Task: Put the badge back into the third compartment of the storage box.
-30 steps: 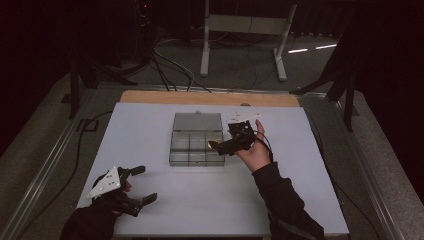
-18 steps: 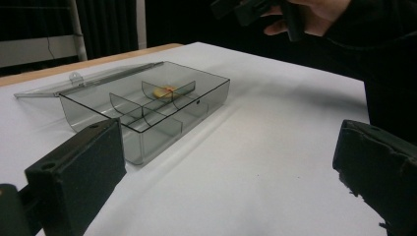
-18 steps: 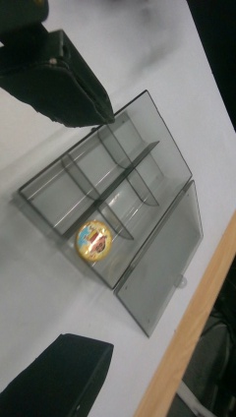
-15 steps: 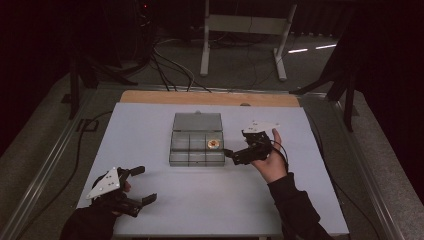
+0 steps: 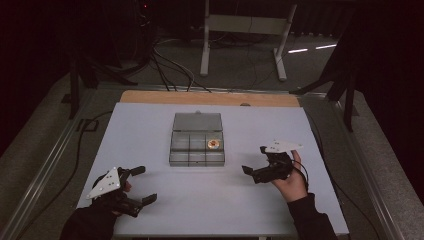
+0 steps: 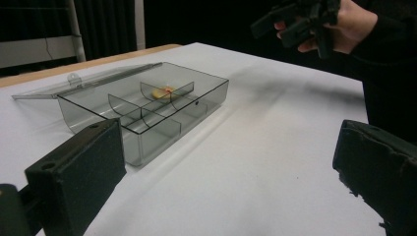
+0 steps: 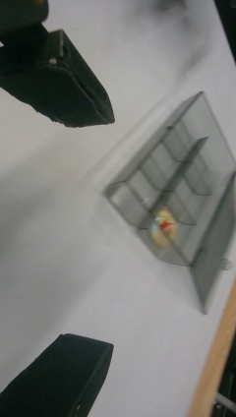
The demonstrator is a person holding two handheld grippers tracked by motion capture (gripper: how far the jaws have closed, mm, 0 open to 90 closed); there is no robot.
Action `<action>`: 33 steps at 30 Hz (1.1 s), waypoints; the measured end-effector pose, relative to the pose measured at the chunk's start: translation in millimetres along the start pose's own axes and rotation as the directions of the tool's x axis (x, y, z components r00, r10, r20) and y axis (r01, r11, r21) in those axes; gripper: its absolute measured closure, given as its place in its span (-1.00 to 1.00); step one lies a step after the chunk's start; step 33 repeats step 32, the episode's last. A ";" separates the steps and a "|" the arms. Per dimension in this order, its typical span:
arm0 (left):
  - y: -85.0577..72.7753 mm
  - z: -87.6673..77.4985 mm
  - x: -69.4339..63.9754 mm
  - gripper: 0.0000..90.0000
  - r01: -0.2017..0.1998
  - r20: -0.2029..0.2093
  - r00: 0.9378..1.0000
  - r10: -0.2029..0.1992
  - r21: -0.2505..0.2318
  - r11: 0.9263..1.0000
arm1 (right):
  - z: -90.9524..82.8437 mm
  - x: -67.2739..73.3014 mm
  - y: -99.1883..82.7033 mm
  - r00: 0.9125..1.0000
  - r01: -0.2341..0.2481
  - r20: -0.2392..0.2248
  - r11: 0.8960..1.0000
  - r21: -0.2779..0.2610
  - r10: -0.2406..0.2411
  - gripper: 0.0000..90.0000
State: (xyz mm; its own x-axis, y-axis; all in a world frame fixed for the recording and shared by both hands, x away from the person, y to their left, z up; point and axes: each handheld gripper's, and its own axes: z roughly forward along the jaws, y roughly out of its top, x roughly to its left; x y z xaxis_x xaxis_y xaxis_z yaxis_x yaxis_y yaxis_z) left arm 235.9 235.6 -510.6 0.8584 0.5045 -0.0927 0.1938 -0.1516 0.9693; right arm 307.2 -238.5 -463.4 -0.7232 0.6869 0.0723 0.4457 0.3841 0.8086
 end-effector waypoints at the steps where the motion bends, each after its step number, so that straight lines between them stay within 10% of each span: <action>1: 0.0 -0.1 -0.1 -1.00 0.000 0.001 1.000 0.000 0.001 1.000 | -3.6 -0.1 -8.9 1.000 -0.004 0.002 1.000 0.005 0.004 -1.00; 20: -0.2 -0.1 -0.5 -1.00 -0.004 0.002 1.000 0.004 0.004 1.000 | -45.9 -15.6 -101.2 0.983 -0.166 0.082 0.986 0.007 0.165 -1.00; 33: -0.6 0.2 0.3 -1.00 -0.001 0.004 1.000 0.001 0.005 1.000 | -43.0 -19.0 -113.2 0.982 -0.160 0.111 0.986 0.036 0.155 -1.00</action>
